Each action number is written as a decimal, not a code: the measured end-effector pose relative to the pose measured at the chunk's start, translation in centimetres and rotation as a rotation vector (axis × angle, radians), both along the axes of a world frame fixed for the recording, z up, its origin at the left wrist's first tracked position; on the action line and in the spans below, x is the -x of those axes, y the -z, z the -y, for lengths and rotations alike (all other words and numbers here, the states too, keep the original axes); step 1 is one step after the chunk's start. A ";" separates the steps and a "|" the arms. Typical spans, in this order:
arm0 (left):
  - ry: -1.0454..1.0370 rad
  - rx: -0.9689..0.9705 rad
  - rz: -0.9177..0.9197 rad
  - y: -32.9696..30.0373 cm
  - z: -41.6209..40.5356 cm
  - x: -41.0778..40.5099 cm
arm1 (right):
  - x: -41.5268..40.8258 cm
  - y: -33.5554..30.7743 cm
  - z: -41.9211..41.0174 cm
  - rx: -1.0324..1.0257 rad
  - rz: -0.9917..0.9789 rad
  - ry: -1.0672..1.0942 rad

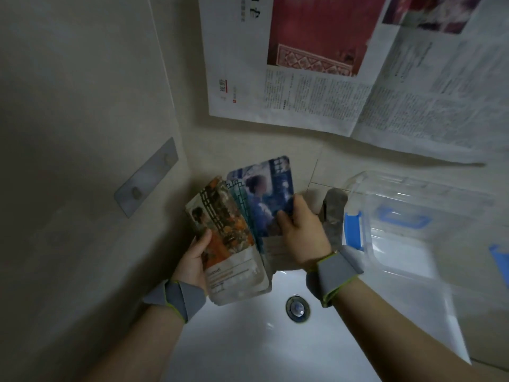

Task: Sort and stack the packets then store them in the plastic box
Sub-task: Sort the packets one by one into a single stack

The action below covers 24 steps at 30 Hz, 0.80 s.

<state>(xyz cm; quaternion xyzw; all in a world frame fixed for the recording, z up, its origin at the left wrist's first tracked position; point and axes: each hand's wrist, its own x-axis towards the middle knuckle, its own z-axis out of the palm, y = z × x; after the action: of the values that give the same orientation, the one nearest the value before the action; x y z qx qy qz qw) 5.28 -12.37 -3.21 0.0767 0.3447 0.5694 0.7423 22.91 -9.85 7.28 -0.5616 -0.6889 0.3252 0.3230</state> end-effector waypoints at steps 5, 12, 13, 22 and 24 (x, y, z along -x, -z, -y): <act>0.069 -0.096 0.034 -0.8 0.3 -1.2 | 1.2 1.3 0.8 0.270 -0.122 -0.138; -0.101 -0.092 -0.270 -0.5 0.4 -1.1 | 2.0 4.5 0.1 0.368 -0.189 -0.207; -0.114 -0.063 -0.324 0.0 0.2 -0.9 | 2.0 4.9 -0.4 0.386 -0.207 -0.150; -0.021 -0.232 -0.869 0.1 -5.3 1.0 | 3.5 9.0 -5.1 0.378 -0.561 0.096; -0.030 -0.312 -0.869 -1.3 -7.6 0.9 | 3.6 8.7 -6.7 0.353 -0.666 0.128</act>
<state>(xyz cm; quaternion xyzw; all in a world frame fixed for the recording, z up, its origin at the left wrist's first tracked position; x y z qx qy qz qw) 4.40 -4.76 -1.87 0.4141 0.5352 0.5402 0.5002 19.36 -3.12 -1.44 -0.5141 -0.4429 0.5828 0.4471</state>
